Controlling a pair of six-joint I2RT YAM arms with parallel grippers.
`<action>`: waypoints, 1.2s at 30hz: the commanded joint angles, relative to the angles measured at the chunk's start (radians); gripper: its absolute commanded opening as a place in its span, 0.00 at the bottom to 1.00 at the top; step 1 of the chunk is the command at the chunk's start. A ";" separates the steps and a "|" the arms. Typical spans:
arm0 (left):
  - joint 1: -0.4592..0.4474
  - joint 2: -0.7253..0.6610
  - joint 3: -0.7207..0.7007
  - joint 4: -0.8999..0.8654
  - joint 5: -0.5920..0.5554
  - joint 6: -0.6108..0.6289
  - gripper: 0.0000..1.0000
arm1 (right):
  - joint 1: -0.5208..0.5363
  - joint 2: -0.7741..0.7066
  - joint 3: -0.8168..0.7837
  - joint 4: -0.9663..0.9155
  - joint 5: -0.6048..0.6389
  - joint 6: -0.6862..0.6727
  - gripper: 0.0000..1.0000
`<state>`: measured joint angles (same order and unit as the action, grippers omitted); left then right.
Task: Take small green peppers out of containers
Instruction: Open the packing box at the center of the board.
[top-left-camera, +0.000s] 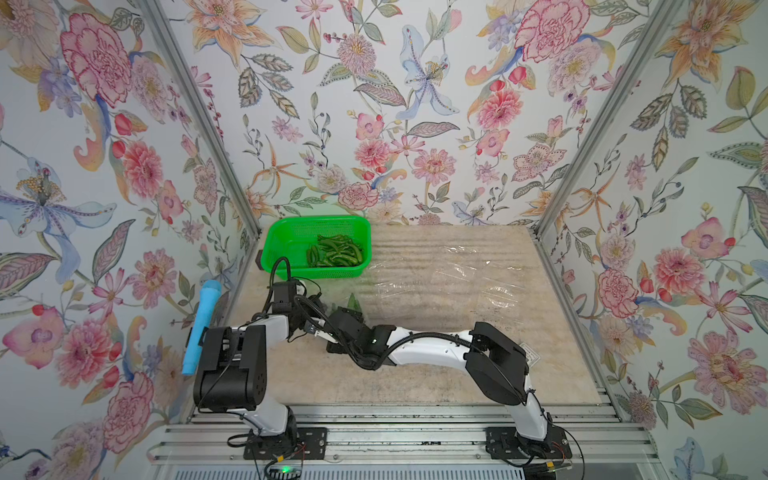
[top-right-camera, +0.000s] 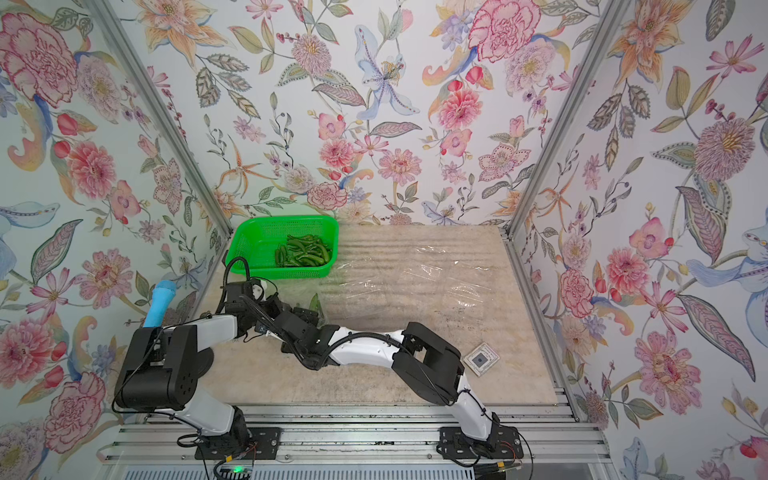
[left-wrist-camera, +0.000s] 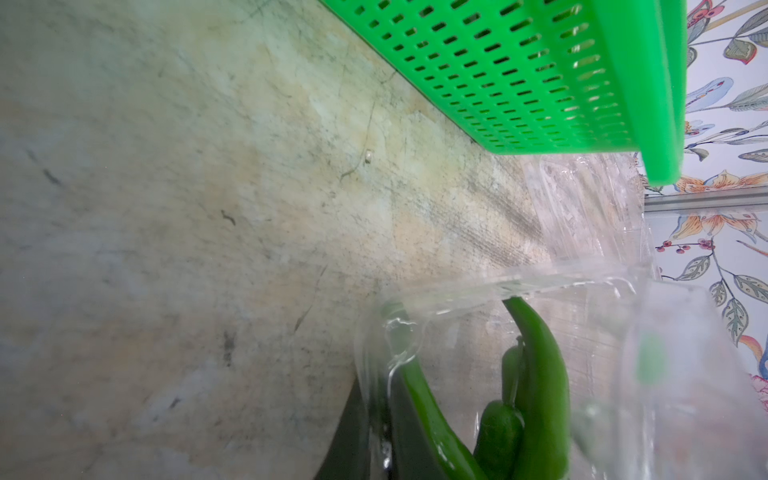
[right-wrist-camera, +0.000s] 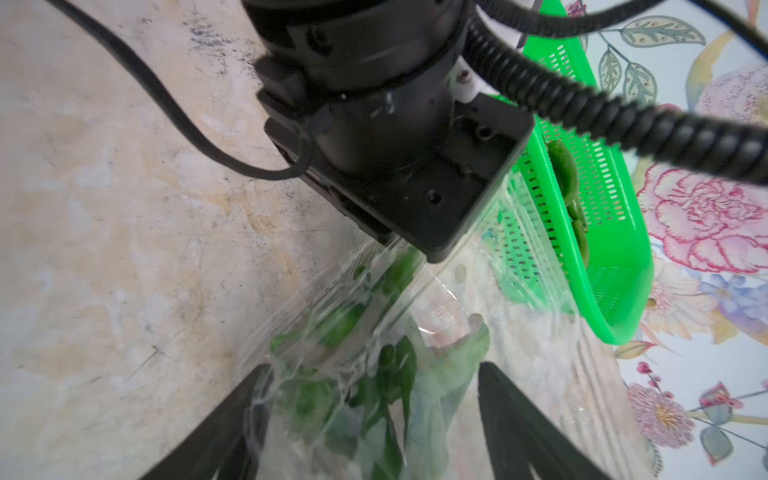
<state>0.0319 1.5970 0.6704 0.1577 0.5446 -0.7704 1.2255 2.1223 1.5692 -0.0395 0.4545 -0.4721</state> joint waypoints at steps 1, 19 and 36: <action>-0.007 -0.001 0.005 -0.001 0.012 0.002 0.11 | -0.004 0.021 0.014 0.087 0.116 -0.052 0.76; 0.031 -0.158 -0.047 -0.105 -0.025 0.042 0.11 | -0.141 -0.026 -0.033 0.113 0.128 0.176 0.21; -0.064 -0.111 -0.041 -0.042 -0.033 -0.013 0.10 | -0.359 -0.245 -0.298 0.118 -0.272 0.511 0.27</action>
<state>-0.0154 1.4666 0.6220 0.0887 0.5190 -0.7708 0.8833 1.9129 1.2877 0.0967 0.2504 -0.0315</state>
